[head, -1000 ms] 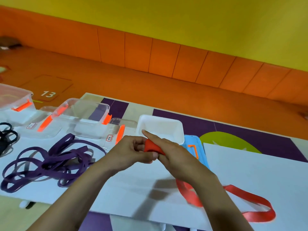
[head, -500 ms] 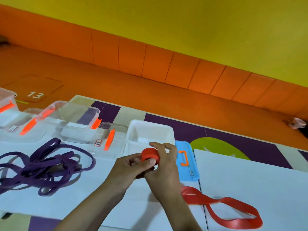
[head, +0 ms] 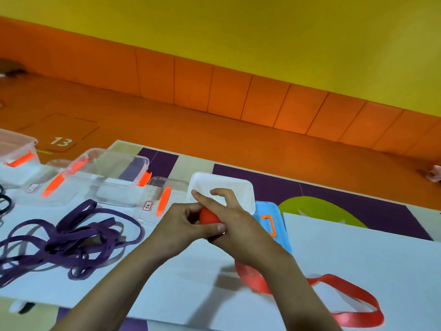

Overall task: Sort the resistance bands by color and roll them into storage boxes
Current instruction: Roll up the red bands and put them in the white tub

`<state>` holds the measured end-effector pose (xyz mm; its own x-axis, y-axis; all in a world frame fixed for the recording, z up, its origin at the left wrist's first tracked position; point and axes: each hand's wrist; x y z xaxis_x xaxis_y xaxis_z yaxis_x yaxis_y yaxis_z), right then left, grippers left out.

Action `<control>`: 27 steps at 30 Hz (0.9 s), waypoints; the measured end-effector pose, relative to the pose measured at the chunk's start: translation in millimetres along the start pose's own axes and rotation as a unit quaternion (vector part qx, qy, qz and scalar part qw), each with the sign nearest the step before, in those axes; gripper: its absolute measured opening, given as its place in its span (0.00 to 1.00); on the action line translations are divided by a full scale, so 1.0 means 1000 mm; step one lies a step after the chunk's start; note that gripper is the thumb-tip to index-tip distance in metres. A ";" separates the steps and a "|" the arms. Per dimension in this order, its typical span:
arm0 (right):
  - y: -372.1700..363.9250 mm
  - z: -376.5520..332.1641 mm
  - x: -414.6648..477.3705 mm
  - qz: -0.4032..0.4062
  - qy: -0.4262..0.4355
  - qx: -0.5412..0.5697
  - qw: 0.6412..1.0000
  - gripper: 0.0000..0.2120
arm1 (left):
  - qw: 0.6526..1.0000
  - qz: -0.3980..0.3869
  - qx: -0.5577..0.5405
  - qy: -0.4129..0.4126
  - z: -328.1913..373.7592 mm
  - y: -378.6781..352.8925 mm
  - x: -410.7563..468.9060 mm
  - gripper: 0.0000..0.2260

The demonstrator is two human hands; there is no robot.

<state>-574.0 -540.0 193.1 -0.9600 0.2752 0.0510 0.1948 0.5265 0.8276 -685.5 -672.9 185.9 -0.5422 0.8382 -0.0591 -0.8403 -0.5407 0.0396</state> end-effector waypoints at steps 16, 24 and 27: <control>-0.015 0.003 -0.014 0.152 -0.056 0.043 0.986 0.37 | 0.997 0.050 -0.050 0.021 0.005 -0.022 0.007 0.16; 0.011 0.000 -0.016 0.113 -0.006 0.008 0.994 0.40 | 0.997 0.001 0.007 -0.073 0.020 -0.002 0.007 0.15; 0.008 0.002 -0.014 0.195 -0.059 0.096 0.974 0.31 | 0.993 0.055 -0.022 -0.100 0.022 -0.009 0.005 0.15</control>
<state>-558.2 -537.6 197.9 -0.7779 0.5695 0.2656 0.5849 0.5017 0.6373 -680.6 -662.7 207.2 -0.6231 0.7689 0.1431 -0.7778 -0.6285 -0.0098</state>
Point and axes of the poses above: each hand's wrist, its own x-axis towards the middle knuckle, its own y-axis out of the back of the hand, z = x × y, and after that the axes turned 1 degree about -y, right-handed
